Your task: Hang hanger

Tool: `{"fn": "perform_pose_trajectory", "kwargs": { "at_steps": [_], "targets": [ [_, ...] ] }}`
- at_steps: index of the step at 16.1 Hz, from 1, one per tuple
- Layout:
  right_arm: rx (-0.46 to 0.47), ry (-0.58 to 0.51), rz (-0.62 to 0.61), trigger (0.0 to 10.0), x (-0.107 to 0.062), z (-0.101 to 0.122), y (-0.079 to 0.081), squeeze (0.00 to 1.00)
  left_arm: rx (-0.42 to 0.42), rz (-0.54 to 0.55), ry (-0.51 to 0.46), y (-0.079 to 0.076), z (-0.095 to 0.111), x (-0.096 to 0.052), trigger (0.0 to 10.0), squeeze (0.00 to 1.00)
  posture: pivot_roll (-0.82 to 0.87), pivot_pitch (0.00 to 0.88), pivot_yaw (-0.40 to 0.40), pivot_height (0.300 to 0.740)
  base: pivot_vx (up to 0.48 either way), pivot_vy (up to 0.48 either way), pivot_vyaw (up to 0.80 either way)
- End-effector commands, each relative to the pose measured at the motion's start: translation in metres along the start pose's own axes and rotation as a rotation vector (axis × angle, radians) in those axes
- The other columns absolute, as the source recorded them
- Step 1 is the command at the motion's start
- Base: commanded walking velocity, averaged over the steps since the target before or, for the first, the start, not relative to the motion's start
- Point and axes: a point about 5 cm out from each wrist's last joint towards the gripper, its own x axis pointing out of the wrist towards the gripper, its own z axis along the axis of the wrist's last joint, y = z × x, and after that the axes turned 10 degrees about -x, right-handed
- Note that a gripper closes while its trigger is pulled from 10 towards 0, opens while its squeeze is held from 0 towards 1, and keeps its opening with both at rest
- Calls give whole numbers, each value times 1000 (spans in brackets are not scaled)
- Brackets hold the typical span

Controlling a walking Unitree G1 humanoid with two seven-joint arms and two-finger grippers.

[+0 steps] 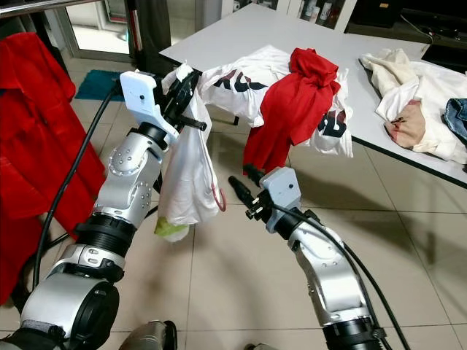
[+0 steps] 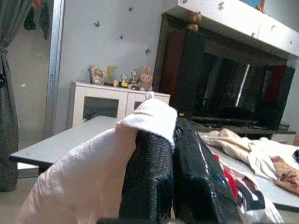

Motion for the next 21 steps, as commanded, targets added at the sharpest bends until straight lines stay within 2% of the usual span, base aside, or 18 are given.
{"fn": "perform_pose_trajectory", "kwargs": {
  "at_steps": [1, 2, 4, 6, 7, 11, 15, 16, 17, 19, 21],
  "targets": [
    [41, 21, 27, 10000, -4, 0, -1, 416, 24, -44, -28, -9, 8, 8, 10000, 0, 44, 29, -31, 740, 0, 0, 0],
    [73, 36, 53, 10000, -4, -1, 3, 98, 27, -47, -27, -10, 7, 9, 10000, 0, 43, 27, -32, 740, 0, 0, 0],
    [112, 53, 80, 10000, -2, -1, 7, 4, 32, -52, -27, -11, 7, 10, 10000, 0, 43, 27, -32, 740, 0, 0, 0],
    [151, 87, 108, 10000, 0, -5, 14, 0, 34, -50, -28, -11, 7, 10, 10000, 0, 40, 23, -33, 740, 0, 0, 0],
    [150, 140, 102, 10000, 3, -12, 16, 0, 37, -48, -32, -11, 7, 11, 10000, 0, 40, 22, -35, 740, 0, 0, 0],
    [171, 181, 84, 10000, 8, -14, 16, 0, 41, -48, -38, -11, 8, 12, 10000, 0, 40, 21, -36, 740, 0, 0, 0],
    [133, 273, 5, 10000, 8, -24, 8, 0, 49, -53, -42, -12, 8, 12, 10000, 0, 42, 21, -35, 740, 0, 0, 0],
    [128, 283, -5, 7647, 7, -26, 7, 0, 49, -53, -43, -12, 8, 12, 10000, 0, 42, 21, -35, 740, 0, 0, 0],
    [124, 294, -24, 2941, 6, -27, 4, 0, 50, -53, -43, -12, 8, 12, 10000, 0, 41, 21, -34, 740, 0, 0, 0],
    [121, 314, -42, 0, 4, -29, -1, 0, 50, -53, -44, -12, 8, 12, 10000, 0, 39, 19, -34, 740, 0, 0, 0],
    [116, 327, -56, 1373, 1, -30, -5, 0, 51, -54, -45, -12, 8, 13, 10000, 0, 36, 17, -34, 740, 0, 0, 0]
  ]
}}
